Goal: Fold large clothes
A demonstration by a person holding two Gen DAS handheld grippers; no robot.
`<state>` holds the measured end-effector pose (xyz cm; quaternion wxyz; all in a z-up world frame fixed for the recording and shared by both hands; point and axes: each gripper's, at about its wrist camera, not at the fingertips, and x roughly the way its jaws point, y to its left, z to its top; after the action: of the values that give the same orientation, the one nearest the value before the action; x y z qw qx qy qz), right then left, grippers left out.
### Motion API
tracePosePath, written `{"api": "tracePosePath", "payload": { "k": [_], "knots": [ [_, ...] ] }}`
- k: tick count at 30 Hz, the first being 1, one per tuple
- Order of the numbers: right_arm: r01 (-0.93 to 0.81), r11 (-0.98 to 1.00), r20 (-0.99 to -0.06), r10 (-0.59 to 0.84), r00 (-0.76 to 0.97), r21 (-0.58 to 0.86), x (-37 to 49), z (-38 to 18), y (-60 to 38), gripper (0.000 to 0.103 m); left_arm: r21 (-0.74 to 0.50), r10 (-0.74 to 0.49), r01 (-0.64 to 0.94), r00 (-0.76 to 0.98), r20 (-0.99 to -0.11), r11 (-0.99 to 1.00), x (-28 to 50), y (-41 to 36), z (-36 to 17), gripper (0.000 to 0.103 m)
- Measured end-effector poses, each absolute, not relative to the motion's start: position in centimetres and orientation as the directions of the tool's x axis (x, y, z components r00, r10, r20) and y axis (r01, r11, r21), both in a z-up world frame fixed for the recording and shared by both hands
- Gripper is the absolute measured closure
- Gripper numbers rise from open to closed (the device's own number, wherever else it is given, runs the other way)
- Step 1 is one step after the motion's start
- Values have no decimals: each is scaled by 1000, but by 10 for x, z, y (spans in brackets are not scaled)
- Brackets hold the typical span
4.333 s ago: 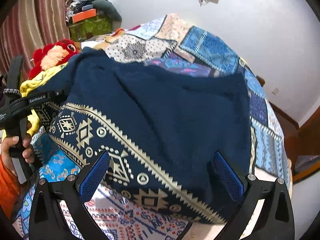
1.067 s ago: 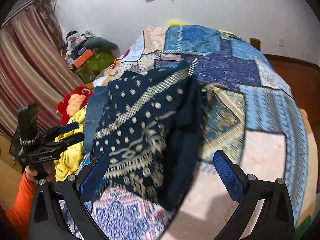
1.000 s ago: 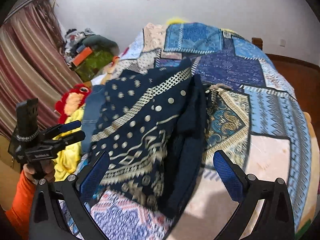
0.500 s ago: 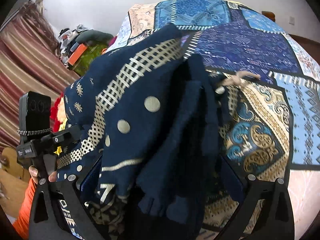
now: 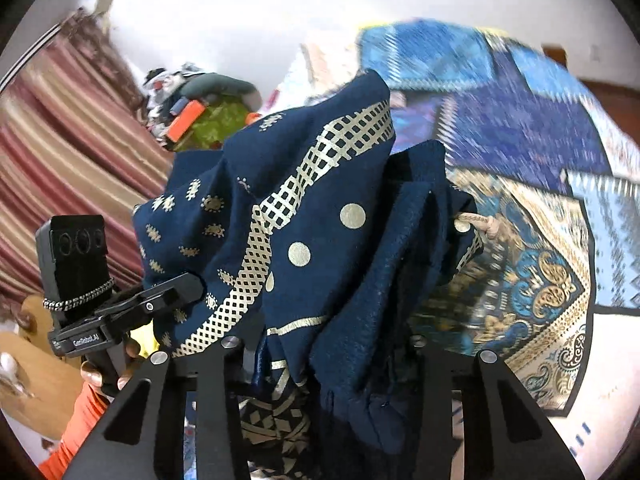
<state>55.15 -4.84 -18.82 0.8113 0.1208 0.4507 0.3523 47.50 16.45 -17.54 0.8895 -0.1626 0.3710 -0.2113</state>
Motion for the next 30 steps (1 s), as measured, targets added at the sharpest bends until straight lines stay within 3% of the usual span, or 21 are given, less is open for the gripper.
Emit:
{"api": "tracePosePath", "payload": {
  "k": [7,14,19,30],
  "knots": [
    [-564,675,-585,721,372,475,518,-121,9,66,-379,-425,244,735,-529,893,425,215,-111,50],
    [-617,645,-582,737,344,451,512,-105,81,66,-383,-367,177,779,-509,907,396,274,-101,50],
    [-606,645,-625,725,290,466,533,-138,132,66,-412,-341,109,765,-546,905,406,311,-130,50],
    [-528,725,-773,607,184,443,634,-255,190,65,-535,-351,-88,663,-661,840,501,376,-253,49]
  ]
}}
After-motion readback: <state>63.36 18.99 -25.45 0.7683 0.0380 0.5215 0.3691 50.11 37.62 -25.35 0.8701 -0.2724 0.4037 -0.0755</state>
